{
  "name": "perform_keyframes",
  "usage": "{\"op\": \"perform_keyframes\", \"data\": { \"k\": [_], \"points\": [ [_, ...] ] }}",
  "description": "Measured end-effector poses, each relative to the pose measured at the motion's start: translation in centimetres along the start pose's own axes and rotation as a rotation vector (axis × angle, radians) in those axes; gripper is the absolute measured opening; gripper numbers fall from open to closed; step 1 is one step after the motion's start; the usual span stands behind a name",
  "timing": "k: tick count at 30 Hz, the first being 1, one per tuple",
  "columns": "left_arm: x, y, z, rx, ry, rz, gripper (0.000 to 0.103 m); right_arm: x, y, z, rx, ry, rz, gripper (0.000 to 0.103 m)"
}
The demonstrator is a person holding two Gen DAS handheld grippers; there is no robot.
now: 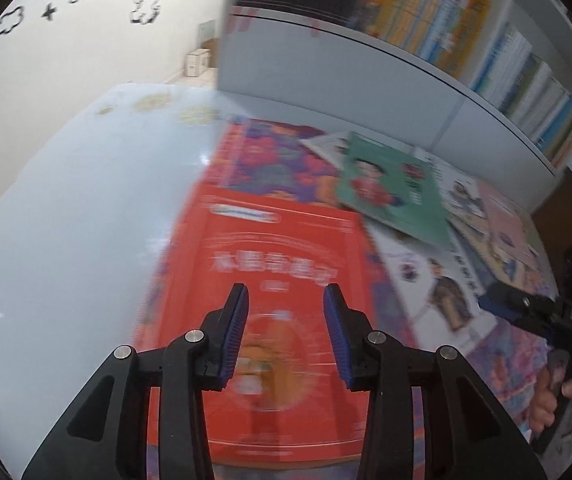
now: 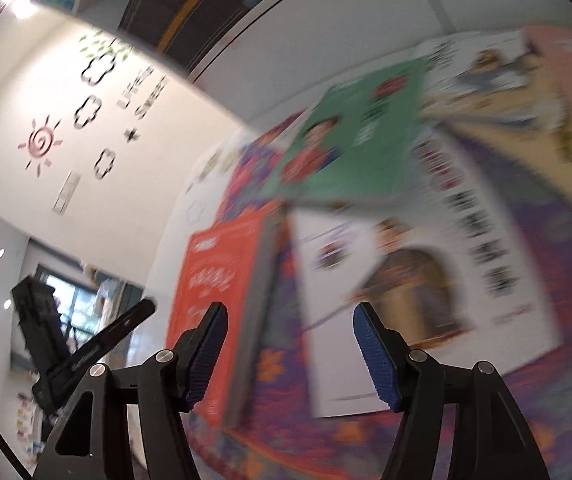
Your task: Organize books
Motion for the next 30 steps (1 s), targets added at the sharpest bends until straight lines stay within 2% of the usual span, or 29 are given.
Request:
{"op": "perform_keyframes", "data": {
  "k": [6,10,12,13,14,15,16,17,19,21,22,23,26,30],
  "points": [
    [4.0,-2.0,7.6,0.074,-0.056,-0.069,0.041,-2.2,2.0,6.0,0.003,-0.095,0.04,0.063],
    [7.2,-4.4,10.8,0.102,-0.03,-0.13,0.041,-2.1,2.6,8.5,-0.045,-0.128,0.038,0.063],
    [8.5,-5.1,11.2,0.098,0.019,-0.151,0.041,-1.7,2.7,9.0,-0.078,-0.139,0.03,0.063],
    [9.1,-5.4,10.9,0.096,0.079,-0.157,0.041,-1.2,2.6,9.3,-0.101,-0.151,0.016,0.063],
    [9.4,-5.6,10.7,0.095,0.134,-0.154,0.049,-0.6,2.7,9.6,-0.12,-0.156,0.004,0.064],
    [9.3,-5.4,10.5,0.093,0.182,-0.119,0.056,-0.5,2.6,10.0,-0.145,-0.15,0.0,0.065],
    [9.3,-5.3,10.5,0.093,0.21,-0.11,0.063,-0.5,2.7,9.8,-0.185,-0.134,0.012,0.067],
    [9.6,-5.4,10.6,0.09,0.202,-0.116,0.063,-0.4,2.5,9.7,-0.203,-0.114,0.002,0.069],
    [10.2,-5.7,11.5,0.054,0.099,-0.14,0.061,-0.5,2.5,9.7,-0.21,-0.077,-0.016,0.069],
    [10.5,-5.5,12.2,0.068,0.095,-0.14,0.061,-0.7,2.2,9.6,-0.196,-0.023,-0.041,0.069],
    [10.6,-5.7,12.8,0.077,0.066,-0.15,0.061,-0.8,1.8,9.6,-0.183,0.026,-0.064,0.07],
    [10.7,-6.1,13.4,0.085,0.045,-0.169,0.065,-0.9,1.5,9.5,-0.175,0.051,-0.079,0.068],
    [10.2,-6.8,14.2,0.142,0.075,-0.156,0.065,-1.6,0.3,9.6,-0.19,0.062,-0.1,0.068],
    [9.4,-8.5,15.2,0.132,0.009,-0.192,0.063,-2.9,-1.3,10.0,-0.159,0.079,-0.13,0.068]
  ]
}}
Point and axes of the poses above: each gripper's, at about its wrist camera, not at the fingertips, and x roughly the way its jaws point, z to its right, y to its top, the point moved 9 cm from there along x, roughly the way its jaws point, and after that the axes turned 4 degrees about -y, right-handed, at the moved point
